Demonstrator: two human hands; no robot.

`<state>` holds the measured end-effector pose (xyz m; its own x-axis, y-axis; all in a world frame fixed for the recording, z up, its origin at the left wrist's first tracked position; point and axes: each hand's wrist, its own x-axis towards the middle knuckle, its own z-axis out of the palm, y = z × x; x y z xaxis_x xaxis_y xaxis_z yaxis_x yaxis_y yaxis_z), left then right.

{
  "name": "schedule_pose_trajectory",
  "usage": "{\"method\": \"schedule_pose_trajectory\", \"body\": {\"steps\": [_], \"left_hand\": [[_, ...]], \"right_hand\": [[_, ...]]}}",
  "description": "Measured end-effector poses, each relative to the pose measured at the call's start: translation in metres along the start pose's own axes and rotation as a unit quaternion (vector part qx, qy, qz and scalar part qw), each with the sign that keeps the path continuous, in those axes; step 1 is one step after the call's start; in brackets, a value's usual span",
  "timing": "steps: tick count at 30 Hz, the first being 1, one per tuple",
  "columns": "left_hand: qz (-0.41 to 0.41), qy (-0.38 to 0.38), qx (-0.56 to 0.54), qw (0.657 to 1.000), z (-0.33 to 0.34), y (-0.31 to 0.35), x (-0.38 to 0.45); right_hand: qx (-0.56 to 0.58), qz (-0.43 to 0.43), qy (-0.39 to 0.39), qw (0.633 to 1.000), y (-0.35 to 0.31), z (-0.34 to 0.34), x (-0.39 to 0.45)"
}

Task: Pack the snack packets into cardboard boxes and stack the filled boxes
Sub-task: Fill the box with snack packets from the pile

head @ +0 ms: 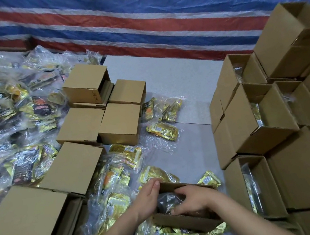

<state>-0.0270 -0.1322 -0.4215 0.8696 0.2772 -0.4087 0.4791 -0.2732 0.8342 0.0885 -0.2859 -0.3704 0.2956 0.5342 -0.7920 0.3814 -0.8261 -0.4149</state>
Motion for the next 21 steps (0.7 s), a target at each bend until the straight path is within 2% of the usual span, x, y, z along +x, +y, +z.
{"method": "schedule_pose_trajectory", "body": {"steps": [3,6,9,13,16,18,21], "left_hand": [[0.008,0.002,0.001,1.000,0.001,-0.001,0.002],[0.014,0.010,-0.001,1.000,0.003,-0.002,0.002],[0.018,0.007,0.002,1.000,0.003,-0.006,0.001],[0.013,0.006,0.000,1.000,0.003,-0.003,-0.001],[0.015,0.005,0.001,1.000,0.002,0.002,-0.001],[0.012,0.000,0.013,1.000,0.001,0.004,-0.003],[0.004,0.003,0.022,1.000,0.001,0.005,-0.005]], "right_hand": [[0.009,-0.039,0.033,0.999,-0.015,-0.003,-0.010],[-0.035,-0.053,-0.036,0.997,-0.034,0.018,0.009],[0.029,-0.022,-0.052,0.998,-0.040,0.039,0.030],[0.133,0.026,-0.072,0.988,-0.038,0.028,0.023],[0.139,0.052,-0.035,0.988,-0.021,0.006,0.013],[0.078,0.063,-0.028,0.995,-0.006,-0.001,0.008],[-0.067,0.077,-0.078,0.992,0.008,0.005,0.005]]}}
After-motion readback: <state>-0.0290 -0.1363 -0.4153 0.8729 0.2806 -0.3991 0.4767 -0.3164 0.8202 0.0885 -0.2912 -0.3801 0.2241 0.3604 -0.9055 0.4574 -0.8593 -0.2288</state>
